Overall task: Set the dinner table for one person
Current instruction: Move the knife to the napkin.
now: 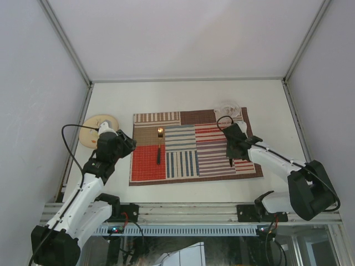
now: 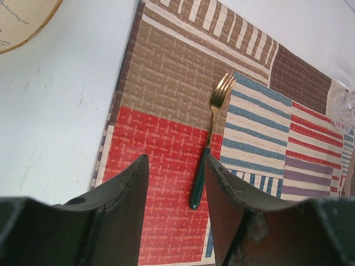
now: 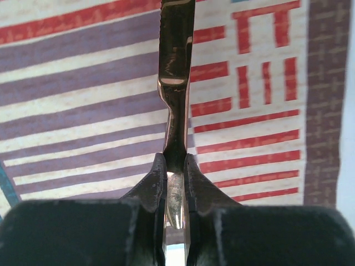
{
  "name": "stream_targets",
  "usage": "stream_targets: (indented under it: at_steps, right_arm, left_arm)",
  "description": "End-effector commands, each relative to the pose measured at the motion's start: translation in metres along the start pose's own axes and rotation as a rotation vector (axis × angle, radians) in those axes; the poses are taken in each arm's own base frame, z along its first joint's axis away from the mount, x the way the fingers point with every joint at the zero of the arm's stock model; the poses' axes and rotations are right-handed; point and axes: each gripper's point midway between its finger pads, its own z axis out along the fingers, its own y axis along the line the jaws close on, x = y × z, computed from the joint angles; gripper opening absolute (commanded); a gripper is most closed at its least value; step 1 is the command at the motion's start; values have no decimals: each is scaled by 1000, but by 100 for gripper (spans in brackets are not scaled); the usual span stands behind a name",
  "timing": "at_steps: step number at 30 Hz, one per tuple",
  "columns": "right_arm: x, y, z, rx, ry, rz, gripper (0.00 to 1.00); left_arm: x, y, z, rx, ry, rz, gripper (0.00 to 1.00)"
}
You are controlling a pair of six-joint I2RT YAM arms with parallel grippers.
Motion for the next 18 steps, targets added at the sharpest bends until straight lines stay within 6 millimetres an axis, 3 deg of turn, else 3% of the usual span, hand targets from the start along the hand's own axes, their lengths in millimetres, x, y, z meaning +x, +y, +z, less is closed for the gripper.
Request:
stream_targets:
  at_steps: [1, 10, 18]
  right_arm:
    - [-30, -12, -8, 1, -71, 22, 0]
    - [-40, -11, 0, -14, -60, 49, 0]
    - [-51, 3, 14, -43, -9, 24, 0]
  left_arm:
    - [-13, -8, -2, 30, -43, 3, 49]
    - [-17, -11, -4, 36, -51, 5, 49]
    - [-17, -12, -4, 38, -46, 4, 49]
